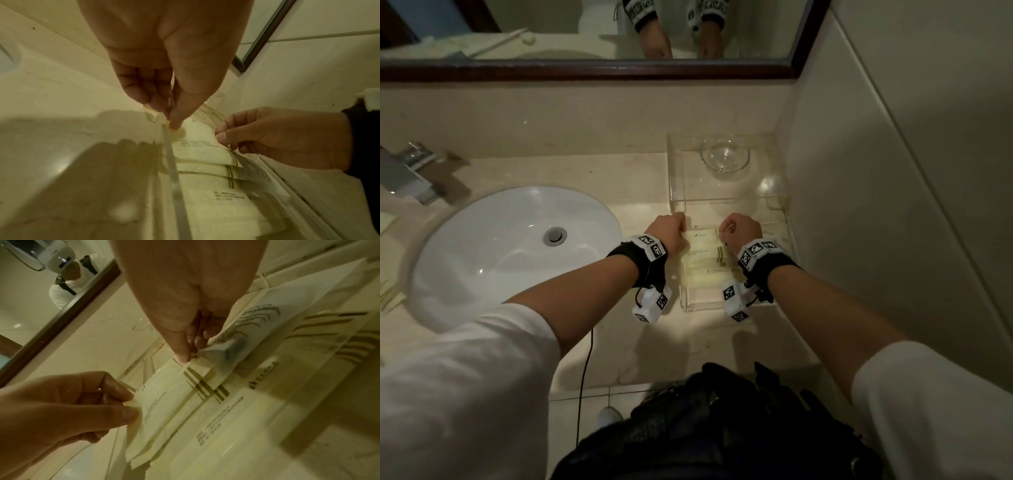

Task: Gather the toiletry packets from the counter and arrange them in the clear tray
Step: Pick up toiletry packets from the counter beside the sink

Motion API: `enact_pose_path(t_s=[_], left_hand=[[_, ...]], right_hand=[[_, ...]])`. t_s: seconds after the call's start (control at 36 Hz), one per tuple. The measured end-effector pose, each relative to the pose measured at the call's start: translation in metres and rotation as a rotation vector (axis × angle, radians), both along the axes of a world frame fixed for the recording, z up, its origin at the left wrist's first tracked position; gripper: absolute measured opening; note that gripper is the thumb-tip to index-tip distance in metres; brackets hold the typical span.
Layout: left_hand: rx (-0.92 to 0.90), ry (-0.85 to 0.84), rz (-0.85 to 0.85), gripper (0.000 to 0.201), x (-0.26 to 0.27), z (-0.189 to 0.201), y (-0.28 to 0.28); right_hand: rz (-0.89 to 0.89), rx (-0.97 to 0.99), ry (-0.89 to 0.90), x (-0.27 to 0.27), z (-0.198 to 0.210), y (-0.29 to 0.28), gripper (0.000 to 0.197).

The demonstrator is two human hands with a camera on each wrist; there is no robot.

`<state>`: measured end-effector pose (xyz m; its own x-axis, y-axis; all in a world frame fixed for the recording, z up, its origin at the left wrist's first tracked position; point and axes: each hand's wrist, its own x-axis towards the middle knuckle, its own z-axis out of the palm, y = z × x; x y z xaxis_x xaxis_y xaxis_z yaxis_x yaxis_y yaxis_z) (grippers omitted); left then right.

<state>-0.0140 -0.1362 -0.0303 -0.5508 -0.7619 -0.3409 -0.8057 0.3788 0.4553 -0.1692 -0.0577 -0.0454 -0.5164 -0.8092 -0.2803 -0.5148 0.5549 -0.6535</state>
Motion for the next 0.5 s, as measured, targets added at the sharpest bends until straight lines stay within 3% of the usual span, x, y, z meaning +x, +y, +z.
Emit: enact_pose_path(t_s=[0.31, 0.42, 0.5], left_hand=[[-0.011, -0.100, -0.033, 0.026, -0.0077, -0.0036, -0.0037], [-0.046, -0.033, -0.021, 0.034, -0.0047, -0.0050, -0.0037], [-0.074, -0.003, -0.065, 0.026, -0.0018, -0.0065, -0.0041]], right_hand=[[0.001, -0.008, 0.054, 0.0009, -0.0063, -0.0005, 0.014], [0.016, -0.003, 0.077, 0.0019, -0.0073, -0.0001, 0.008], [0.016, -0.006, 0.081, 0.0021, -0.0078, 0.0003, 0.008]])
